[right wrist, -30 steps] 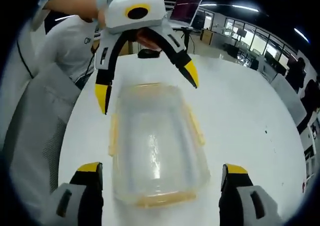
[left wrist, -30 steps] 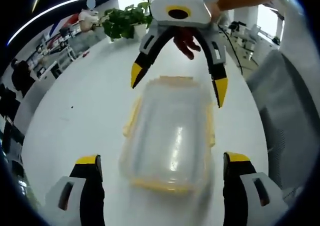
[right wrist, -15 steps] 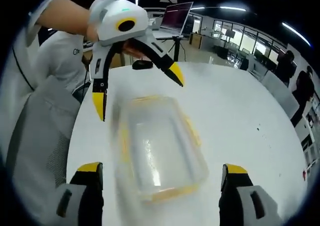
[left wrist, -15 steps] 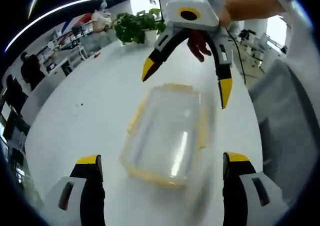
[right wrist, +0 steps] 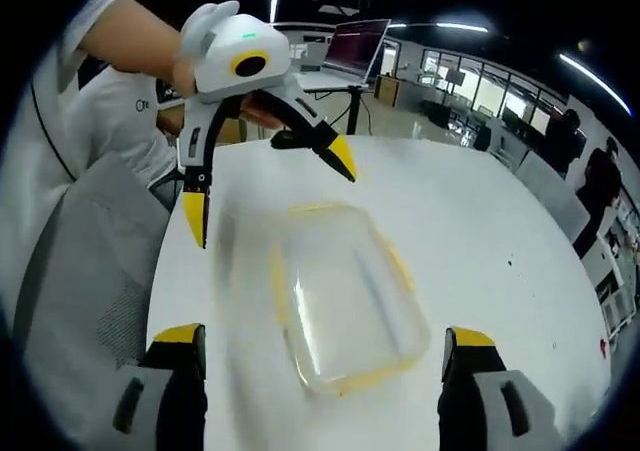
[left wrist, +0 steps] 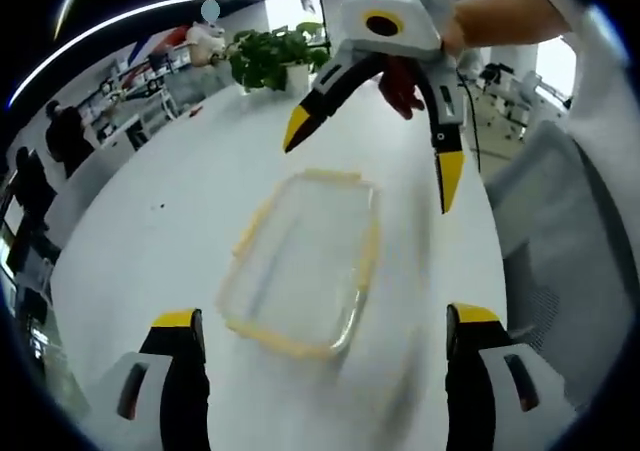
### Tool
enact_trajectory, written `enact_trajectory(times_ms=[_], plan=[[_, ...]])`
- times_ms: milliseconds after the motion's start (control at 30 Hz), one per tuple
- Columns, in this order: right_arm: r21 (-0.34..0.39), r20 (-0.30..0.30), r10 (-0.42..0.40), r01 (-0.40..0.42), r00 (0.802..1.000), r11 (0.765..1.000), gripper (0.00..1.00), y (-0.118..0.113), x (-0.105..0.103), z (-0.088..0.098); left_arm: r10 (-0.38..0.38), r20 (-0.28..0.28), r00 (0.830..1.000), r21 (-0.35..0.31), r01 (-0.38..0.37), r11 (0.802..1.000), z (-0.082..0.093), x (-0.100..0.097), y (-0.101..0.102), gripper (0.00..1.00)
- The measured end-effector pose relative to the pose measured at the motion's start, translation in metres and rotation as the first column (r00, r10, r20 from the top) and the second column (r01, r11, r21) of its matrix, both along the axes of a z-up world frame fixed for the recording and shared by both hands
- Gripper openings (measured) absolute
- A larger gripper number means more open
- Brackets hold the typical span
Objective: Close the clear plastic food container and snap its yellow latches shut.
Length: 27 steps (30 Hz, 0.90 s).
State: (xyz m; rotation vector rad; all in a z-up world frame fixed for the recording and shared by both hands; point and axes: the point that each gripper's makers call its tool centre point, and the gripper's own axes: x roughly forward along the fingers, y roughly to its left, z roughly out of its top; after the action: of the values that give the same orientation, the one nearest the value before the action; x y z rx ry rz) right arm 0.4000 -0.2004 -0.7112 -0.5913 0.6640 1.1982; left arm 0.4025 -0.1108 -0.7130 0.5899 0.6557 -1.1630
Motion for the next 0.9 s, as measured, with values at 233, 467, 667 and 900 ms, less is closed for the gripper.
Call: enact_trajectory(times_ms=[233, 467, 667, 900], plan=[[0.012, 0.008, 0.001, -0.001, 1.0, 1.0, 0.99, 0.001, -0.017, 0.003, 0.02, 0.008, 1.0, -0.008, -0.02, 1.0, 0.004, -0.012, -0.001, 0.99], [0.016, 0.028, -0.008, 0.008, 1.0, 1.0, 0.99, -0.003, -0.029, 0.005, 0.016, 0.029, 0.999, -0.029, -0.015, 0.999, 0.01, -0.028, -0.002, 0.99], [0.044, 0.039, -0.033, 0.032, 0.999, 0.999, 0.99, -0.008, -0.042, 0.013, 0.035, 0.024, 0.999, -0.039, -0.034, 0.999, 0.013, -0.043, 0.003, 0.98], [0.069, 0.043, -0.039, 0.036, 0.998, 0.997, 0.99, -0.005, -0.057, 0.022, 0.058, 0.027, 0.998, -0.066, -0.056, 0.996, 0.021, -0.061, 0.007, 0.99]])
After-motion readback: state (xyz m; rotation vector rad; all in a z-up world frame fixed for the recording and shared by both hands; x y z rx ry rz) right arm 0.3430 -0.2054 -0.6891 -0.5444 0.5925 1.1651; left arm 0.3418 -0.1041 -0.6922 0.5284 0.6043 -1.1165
